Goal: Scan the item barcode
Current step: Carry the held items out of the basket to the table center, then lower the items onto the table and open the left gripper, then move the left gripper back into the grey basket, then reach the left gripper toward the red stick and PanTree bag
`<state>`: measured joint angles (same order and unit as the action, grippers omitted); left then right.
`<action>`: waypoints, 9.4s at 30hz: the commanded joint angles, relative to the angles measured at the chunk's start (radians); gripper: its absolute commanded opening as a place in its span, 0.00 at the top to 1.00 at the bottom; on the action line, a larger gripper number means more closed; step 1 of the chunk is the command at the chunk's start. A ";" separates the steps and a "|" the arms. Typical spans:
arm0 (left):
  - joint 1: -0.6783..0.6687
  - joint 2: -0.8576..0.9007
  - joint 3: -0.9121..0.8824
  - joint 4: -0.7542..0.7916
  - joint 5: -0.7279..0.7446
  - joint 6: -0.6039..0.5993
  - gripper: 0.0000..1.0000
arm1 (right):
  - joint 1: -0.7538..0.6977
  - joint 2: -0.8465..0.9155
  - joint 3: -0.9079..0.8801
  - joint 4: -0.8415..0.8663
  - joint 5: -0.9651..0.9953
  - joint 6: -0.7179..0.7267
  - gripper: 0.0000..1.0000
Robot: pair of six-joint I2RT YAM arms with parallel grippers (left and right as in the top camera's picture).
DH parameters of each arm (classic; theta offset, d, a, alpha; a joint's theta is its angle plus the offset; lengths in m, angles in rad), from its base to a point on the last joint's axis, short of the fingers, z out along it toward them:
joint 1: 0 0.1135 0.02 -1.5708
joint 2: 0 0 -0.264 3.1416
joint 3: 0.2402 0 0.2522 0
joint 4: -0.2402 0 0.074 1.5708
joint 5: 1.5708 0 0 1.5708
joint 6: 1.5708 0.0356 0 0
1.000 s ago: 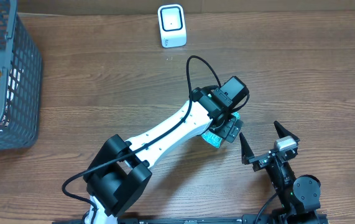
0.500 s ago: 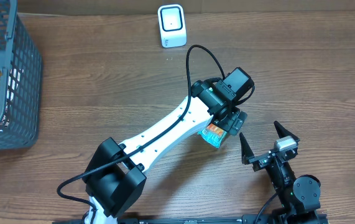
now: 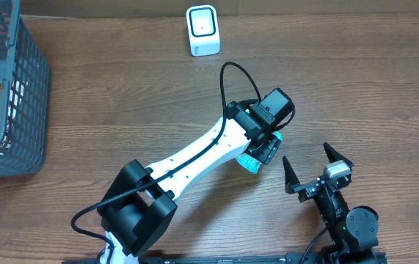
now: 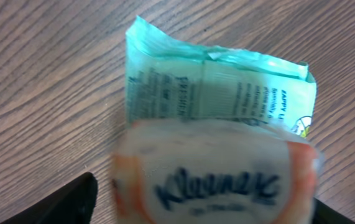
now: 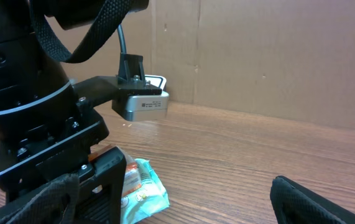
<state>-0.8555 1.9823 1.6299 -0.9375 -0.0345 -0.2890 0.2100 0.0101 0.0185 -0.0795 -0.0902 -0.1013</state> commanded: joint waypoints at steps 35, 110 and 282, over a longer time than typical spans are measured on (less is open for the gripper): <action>0.122 -0.088 0.011 -0.060 -0.080 -0.004 0.52 | 0.003 -0.006 -0.010 0.003 -0.004 0.004 0.00; 0.115 -0.079 -0.274 0.182 0.231 -0.101 0.47 | 0.003 -0.006 -0.010 0.004 -0.004 0.004 0.00; 1.507 -0.008 0.971 -0.451 0.185 0.226 0.96 | 0.003 -0.006 -0.010 0.003 -0.004 0.004 0.00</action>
<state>0.6731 2.0396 2.5935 -1.3708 0.1394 -0.0181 0.2100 0.0101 0.0185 -0.0795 -0.0902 -0.1013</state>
